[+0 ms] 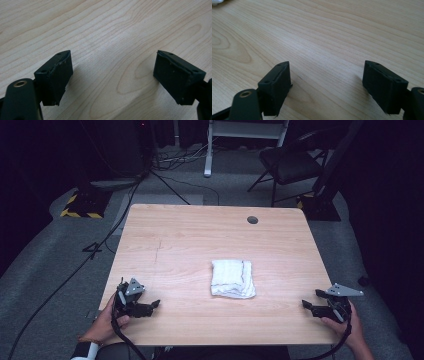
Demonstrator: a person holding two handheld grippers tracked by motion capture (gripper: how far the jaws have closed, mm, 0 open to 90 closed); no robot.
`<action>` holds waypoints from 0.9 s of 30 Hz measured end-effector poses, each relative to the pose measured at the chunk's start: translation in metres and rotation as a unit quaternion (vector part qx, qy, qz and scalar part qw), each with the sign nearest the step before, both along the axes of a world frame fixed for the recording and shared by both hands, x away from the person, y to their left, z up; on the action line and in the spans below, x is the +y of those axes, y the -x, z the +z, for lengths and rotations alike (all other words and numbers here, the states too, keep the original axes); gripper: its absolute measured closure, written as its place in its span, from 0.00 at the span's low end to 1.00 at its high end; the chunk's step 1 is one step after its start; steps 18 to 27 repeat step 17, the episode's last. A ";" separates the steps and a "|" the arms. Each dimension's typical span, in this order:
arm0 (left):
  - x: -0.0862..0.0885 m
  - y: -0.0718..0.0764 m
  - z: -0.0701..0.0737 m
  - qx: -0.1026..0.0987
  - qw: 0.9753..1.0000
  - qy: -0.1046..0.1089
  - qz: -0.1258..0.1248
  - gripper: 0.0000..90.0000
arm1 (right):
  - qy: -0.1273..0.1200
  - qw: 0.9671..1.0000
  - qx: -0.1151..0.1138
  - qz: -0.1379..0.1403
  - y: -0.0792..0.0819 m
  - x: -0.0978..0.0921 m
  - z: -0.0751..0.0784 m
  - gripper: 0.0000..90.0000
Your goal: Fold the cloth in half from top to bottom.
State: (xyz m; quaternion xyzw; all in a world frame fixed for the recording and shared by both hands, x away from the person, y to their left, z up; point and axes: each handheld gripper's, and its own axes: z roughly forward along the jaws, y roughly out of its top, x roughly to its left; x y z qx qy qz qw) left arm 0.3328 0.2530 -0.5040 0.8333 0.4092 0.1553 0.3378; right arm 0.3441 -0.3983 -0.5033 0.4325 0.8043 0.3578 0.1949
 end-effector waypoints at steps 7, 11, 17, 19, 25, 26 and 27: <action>0.000 0.000 0.000 0.000 1.000 0.000 -0.001 0.18 | 0.000 1.000 -0.001 0.001 0.000 0.000 0.000 0.26; 0.000 0.000 0.000 0.000 1.000 0.001 -0.001 0.18 | 0.000 1.000 -0.001 0.001 0.000 0.000 0.000 0.26; 0.000 0.000 0.000 0.000 1.000 0.001 0.001 0.18 | 0.000 1.000 -0.001 0.001 0.000 0.000 0.000 0.26; 0.000 0.000 0.000 0.000 1.000 0.001 0.001 0.18 | 0.000 1.000 -0.001 0.001 0.000 0.000 0.000 0.26; 0.000 0.000 0.000 0.000 1.000 0.001 0.001 0.18 | 0.000 1.000 -0.001 0.001 0.000 0.000 0.000 0.26; 0.000 0.000 0.000 0.000 1.000 0.001 0.001 0.18 | 0.000 1.000 -0.001 0.001 0.000 0.000 0.000 0.26; 0.000 0.000 0.000 0.000 1.000 0.001 0.001 0.18 | 0.000 1.000 -0.001 0.001 0.000 0.000 0.000 0.26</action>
